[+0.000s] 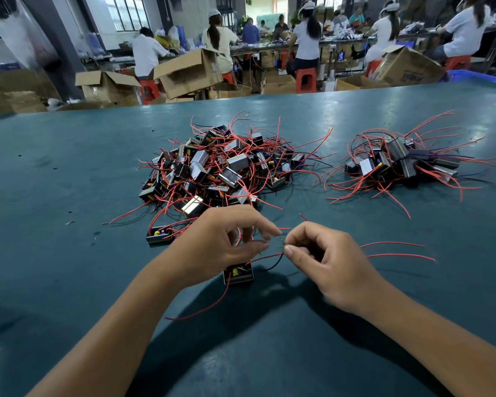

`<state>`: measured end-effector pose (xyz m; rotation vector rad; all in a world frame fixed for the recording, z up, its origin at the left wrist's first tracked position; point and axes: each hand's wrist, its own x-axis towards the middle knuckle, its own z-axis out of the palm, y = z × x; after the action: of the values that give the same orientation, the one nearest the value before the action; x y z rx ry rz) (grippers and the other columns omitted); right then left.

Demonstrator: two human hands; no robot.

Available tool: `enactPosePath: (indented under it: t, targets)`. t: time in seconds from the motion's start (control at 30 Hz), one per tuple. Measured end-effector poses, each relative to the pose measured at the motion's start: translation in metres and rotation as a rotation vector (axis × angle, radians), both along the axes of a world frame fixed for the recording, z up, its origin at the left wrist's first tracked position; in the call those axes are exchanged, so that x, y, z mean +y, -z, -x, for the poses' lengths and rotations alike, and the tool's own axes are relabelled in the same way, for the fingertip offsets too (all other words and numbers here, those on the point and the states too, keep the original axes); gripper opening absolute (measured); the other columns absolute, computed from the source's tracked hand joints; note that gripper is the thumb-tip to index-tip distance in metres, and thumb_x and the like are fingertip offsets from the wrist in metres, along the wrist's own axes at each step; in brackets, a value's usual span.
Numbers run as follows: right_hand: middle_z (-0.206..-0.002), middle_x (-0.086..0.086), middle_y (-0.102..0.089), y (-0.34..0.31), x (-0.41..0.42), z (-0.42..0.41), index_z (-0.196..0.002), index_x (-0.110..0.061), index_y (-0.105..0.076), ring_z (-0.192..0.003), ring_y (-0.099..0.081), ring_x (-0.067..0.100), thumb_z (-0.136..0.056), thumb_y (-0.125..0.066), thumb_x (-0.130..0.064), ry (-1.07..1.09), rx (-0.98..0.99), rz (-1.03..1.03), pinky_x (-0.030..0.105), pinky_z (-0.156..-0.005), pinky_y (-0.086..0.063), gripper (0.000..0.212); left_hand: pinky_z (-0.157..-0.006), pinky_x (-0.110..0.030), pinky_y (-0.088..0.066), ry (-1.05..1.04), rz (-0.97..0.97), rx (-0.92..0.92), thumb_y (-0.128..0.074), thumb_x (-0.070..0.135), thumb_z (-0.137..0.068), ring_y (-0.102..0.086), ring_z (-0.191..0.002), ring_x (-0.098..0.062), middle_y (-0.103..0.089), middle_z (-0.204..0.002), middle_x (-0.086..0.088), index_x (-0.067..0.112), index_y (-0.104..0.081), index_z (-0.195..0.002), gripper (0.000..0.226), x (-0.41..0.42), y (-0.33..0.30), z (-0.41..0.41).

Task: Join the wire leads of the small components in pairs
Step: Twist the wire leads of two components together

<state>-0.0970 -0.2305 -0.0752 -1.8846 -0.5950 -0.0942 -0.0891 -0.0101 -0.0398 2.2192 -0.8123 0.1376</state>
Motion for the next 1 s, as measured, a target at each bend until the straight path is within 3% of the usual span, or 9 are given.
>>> enactPosePath:
  t: [0.07,0.13,0.23,0.33,0.6,0.8,1.0]
  targets:
    - [-0.058,-0.012,-0.041,0.0006,-0.0025,-0.0002,-0.081,-0.019,-0.06,-0.054,-0.033,0.006,-0.093,-0.065,-0.009,-0.038,0.014,0.001,0.017,-0.052,-0.031,0.017,-0.074,-0.021,-0.046,0.039,-0.047,-0.142,-0.078,0.013,-0.086,-0.058,-0.083,-0.008,-0.064,-0.099,0.005,0.018,-0.077,-0.107,0.022,-0.0048,0.001,-0.0012]
    - [-0.06,-0.009,-0.041,0.001,-0.0044,-0.0005,-0.082,-0.018,-0.061,-0.055,-0.034,0.007,-0.093,-0.065,-0.01,-0.066,0.015,0.005,0.019,-0.052,-0.031,0.014,-0.082,-0.02,-0.046,0.044,-0.068,-0.228,-0.079,0.016,-0.084,-0.057,-0.091,-0.002,-0.063,-0.1,0.005,0.016,-0.078,-0.105,0.021,-0.0083,0.0029,-0.0014]
    - [-0.061,-0.009,-0.044,0.0014,-0.004,-0.0016,-0.082,-0.02,-0.061,-0.056,-0.036,0.005,-0.094,-0.065,-0.015,-0.095,0.016,-0.014,0.016,-0.054,-0.032,0.013,-0.08,-0.039,-0.052,0.029,-0.108,-0.308,-0.077,0.024,-0.086,-0.061,-0.093,-0.018,-0.065,-0.098,0.003,0.015,-0.078,-0.093,0.011,-0.0102,0.0042,-0.0008]
    - [-0.063,-0.009,-0.045,0.0022,-0.0029,-0.0027,-0.082,-0.024,-0.061,-0.057,-0.036,0.004,-0.092,-0.064,-0.023,-0.12,0.012,-0.016,0.017,-0.054,-0.032,0.011,-0.073,-0.044,-0.051,0.041,-0.146,-0.368,-0.077,0.025,-0.086,-0.06,-0.088,-0.023,-0.066,-0.095,0.001,0.014,-0.078,-0.089,0.011,-0.0117,0.0043,-0.0011]
    - [-0.067,-0.003,-0.05,0.0057,-0.003,-0.0021,-0.084,-0.023,-0.061,-0.061,-0.041,0.008,-0.09,-0.062,-0.029,-0.148,0.005,-0.003,0.025,-0.057,-0.036,0.008,-0.071,-0.043,-0.05,0.091,-0.162,-0.334,-0.075,0.025,-0.087,-0.057,-0.085,-0.021,-0.066,-0.092,0.002,0.014,-0.077,-0.09,0.011,-0.008,0.0033,-0.0031]
    - [-0.065,-0.009,-0.048,0.0063,-0.0029,-0.0019,-0.084,-0.024,-0.06,-0.06,-0.04,0.005,-0.09,-0.062,-0.029,-0.154,-0.012,0.007,0.02,-0.056,-0.036,0.008,-0.076,-0.035,-0.049,0.121,-0.143,-0.267,-0.076,0.021,-0.087,-0.056,-0.088,-0.012,-0.065,-0.093,0.004,0.014,-0.076,-0.091,0.008,-0.005,0.0017,-0.004]
    - [-0.066,-0.01,-0.049,0.0062,-0.0024,-0.0022,-0.084,-0.024,-0.061,-0.06,-0.041,0.004,-0.09,-0.062,-0.029,-0.154,-0.012,0.004,0.02,-0.056,-0.036,0.008,-0.074,-0.037,-0.05,0.105,-0.148,-0.274,-0.075,0.023,-0.088,-0.057,-0.087,-0.011,-0.064,-0.092,0.005,0.016,-0.076,-0.091,0.007,-0.0061,0.0035,-0.0036]
